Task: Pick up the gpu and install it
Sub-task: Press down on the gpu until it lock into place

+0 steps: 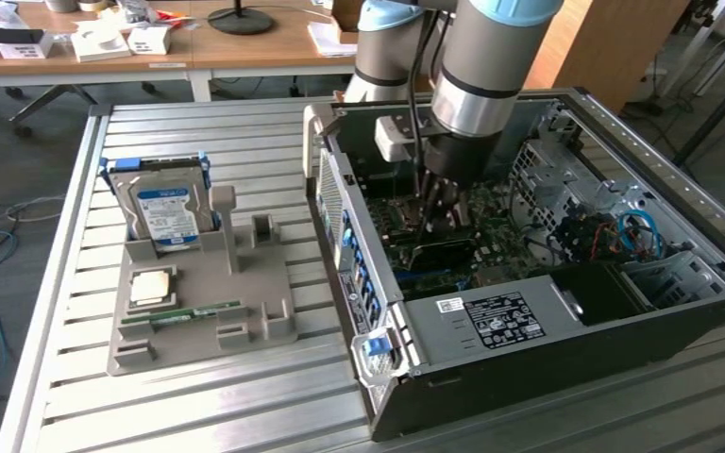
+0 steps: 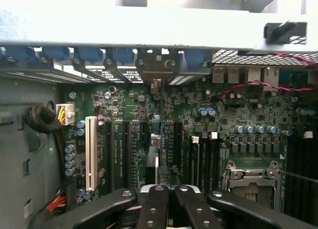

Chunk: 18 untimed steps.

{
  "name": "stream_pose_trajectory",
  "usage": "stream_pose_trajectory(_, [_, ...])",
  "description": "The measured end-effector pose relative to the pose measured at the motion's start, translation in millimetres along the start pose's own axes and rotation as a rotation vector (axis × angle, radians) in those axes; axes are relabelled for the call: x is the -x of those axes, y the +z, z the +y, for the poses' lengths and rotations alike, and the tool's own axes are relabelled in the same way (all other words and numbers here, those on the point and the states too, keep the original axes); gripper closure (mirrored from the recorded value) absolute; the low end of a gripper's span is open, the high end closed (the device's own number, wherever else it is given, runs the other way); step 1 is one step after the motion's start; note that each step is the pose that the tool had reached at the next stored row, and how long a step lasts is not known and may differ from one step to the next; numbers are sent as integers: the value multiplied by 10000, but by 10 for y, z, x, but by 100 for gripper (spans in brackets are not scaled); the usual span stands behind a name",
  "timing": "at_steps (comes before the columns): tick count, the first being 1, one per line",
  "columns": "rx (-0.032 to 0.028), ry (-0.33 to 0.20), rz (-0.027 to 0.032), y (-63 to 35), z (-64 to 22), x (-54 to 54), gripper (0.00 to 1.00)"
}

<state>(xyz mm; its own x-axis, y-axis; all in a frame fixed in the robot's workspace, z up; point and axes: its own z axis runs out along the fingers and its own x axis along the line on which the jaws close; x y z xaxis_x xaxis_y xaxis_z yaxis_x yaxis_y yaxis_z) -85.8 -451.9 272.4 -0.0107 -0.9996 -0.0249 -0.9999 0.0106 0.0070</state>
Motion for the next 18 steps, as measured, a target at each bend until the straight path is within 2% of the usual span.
stream_pose_trajectory(18, [-1, 0, -1, -282, 2, 7, 89])
